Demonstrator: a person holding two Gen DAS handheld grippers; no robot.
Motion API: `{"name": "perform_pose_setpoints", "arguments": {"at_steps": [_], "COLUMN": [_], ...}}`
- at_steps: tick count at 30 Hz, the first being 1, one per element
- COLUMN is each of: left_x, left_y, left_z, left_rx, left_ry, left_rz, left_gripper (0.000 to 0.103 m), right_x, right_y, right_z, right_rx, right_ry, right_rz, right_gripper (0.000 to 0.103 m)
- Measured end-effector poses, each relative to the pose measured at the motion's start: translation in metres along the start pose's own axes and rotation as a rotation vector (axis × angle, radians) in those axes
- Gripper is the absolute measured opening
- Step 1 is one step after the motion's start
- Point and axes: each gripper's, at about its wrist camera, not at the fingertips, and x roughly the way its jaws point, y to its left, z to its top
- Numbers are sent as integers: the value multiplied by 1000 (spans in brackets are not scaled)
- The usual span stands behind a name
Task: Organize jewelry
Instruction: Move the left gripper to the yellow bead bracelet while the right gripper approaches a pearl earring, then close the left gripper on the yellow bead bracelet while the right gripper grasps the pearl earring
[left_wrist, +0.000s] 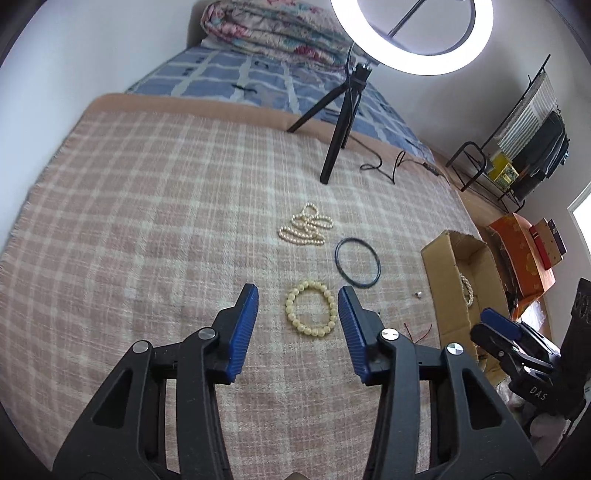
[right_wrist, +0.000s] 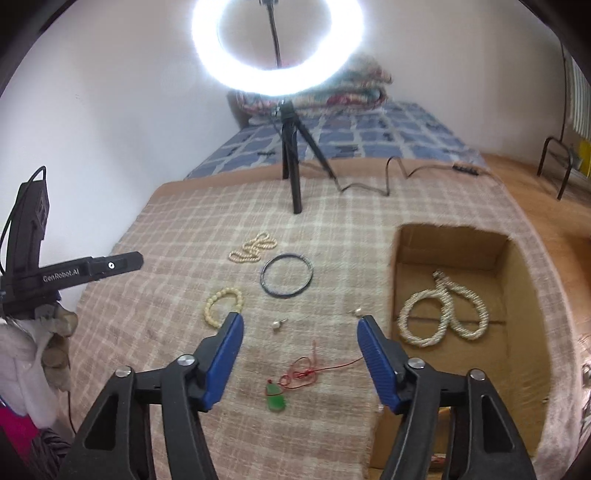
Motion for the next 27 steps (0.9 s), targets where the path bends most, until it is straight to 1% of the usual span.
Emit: {"name": "perform_pose_setpoints", "arguments": {"at_steps": [1,5,9,11,13,15,16,20,25,27], "left_x": [7,32,54,62,70,76,79,83,89,91], "left_y": [0,2,2,1,1,2,3,8,11,10], "left_z": [0,-2,-5,-6,-7,-7,-7,-8,-8,-9], "left_rx": [-4,-26,-32,-31,-31,-39,-44,-54,-72,-66], "left_ry": [17,77,128,143,160,170,175,185,200,206], "left_rz": [-5,-19,-16,-13,-14,-7,-5,-5,-20,-20], "left_gripper": [39,39,39,37,33,33,33,33,33,33], "right_x": [7,31,57,68,78,88,92,106,119,124], "right_y": [0,-1,-8,-12,-17,-20,-21,-23,-22,-19], "right_z": [0,1,1,0,0,0,0,0,0,2], "right_rx": [9,59,148,201,254,293,305,341,383,378], "right_ry": [16,79,156,186,209,225,233,260,281,285], "right_rz": [6,25,54,77,97,116,118,135,160,155], "right_gripper": [61,57,51,46,45,42,39,33,30,29]}}
